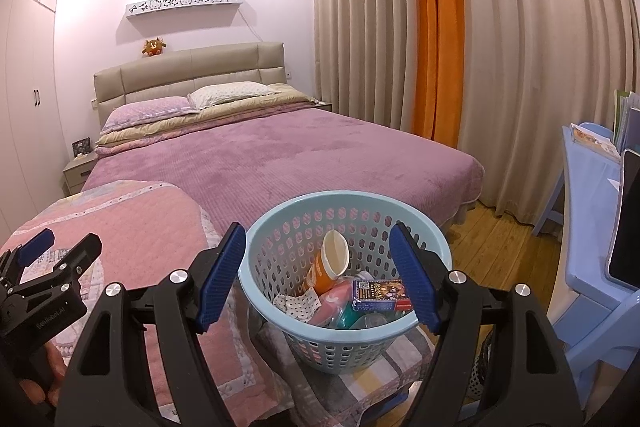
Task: Collect trash
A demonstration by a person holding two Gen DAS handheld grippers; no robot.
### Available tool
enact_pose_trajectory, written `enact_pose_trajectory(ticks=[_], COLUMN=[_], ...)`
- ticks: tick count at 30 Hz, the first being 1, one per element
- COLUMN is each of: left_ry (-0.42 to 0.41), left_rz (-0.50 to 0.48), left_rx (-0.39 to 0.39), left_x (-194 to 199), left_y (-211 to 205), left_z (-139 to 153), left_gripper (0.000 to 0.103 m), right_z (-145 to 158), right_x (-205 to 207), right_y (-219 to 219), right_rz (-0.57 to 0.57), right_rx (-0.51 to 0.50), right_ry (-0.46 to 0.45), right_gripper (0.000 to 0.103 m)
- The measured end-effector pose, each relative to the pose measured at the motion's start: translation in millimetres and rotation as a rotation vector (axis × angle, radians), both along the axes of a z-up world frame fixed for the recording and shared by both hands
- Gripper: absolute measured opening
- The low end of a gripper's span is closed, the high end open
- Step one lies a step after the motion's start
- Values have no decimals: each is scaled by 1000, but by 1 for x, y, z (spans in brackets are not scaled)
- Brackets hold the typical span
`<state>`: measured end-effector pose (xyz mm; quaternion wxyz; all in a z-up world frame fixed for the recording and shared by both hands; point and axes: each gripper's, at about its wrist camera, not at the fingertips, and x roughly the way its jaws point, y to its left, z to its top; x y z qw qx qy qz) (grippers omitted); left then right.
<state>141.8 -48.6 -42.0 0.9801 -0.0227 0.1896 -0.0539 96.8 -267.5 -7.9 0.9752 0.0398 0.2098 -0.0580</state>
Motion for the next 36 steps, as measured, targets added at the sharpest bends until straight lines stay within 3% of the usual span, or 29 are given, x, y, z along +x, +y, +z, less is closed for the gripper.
enact_pose_trajectory(ticks=[13, 25, 36], left_ry=[-8, 2, 4], left_rz=[-20, 47, 41], left_rx=[16, 68, 78], left_x=[-5, -27, -33], left_y=[-2, 4, 7], left_z=[9, 22, 30], left_gripper=[94, 94, 94], right_z=[5, 17, 22], right_x=[-6, -18, -21], right_y=[5, 11, 17], right_rz=[20, 42, 59], right_rx=[13, 20, 18], right_ry=[-2, -16, -1], right_gripper=[71, 71, 71])
